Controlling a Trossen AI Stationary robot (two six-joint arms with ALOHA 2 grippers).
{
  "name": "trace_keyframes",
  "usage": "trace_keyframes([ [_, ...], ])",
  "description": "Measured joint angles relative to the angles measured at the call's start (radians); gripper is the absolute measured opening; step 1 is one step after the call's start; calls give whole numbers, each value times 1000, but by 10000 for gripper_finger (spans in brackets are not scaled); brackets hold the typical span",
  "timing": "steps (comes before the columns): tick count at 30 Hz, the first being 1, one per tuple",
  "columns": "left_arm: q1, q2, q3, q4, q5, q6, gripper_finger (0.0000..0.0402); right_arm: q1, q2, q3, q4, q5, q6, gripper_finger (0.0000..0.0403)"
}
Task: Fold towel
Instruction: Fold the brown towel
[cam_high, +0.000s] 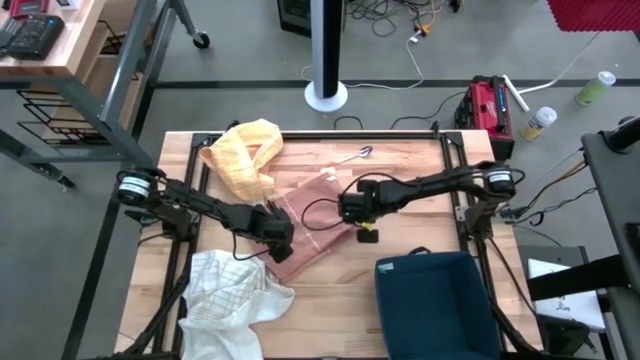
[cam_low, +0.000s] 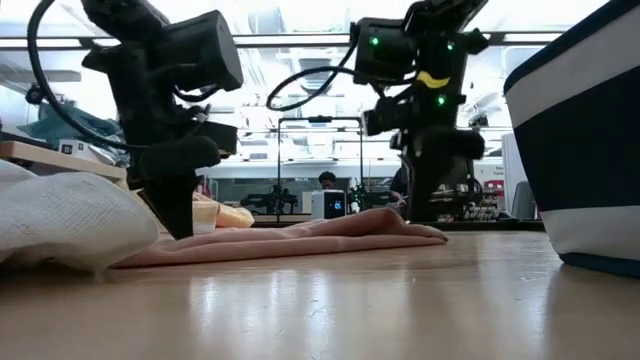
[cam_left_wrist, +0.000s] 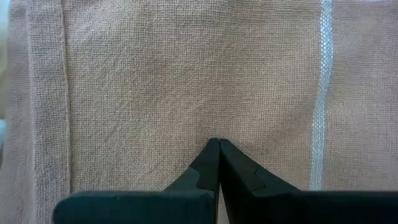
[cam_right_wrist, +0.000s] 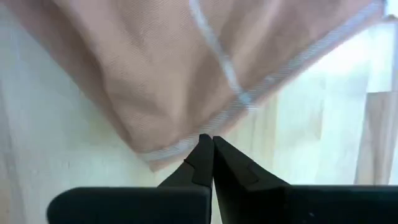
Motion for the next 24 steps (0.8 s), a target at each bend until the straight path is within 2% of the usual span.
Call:
trace_keyframes([
  [2,-3,-13,33,0,19,34,0,-3,-17,1,-8,-53,4,0],
  [4,-17,-26,70,77,44,98,0,-2,-26,1,0,-148,2,0],
  [6,-30,-28,79,144,109,164,0,-1,-26,-8,21,-193,3,0],
  [9,-39,-6,74,229,201,201,0,-2,-7,-22,80,-200,15,0],
  [14,-52,62,63,243,291,177,0,-3,54,-28,99,-202,23,0],
  [20,-68,164,63,288,545,101,0,-11,108,-27,92,-189,58,0],
  [24,-86,191,62,293,580,95,0,-30,97,-29,81,-159,85,0],
])
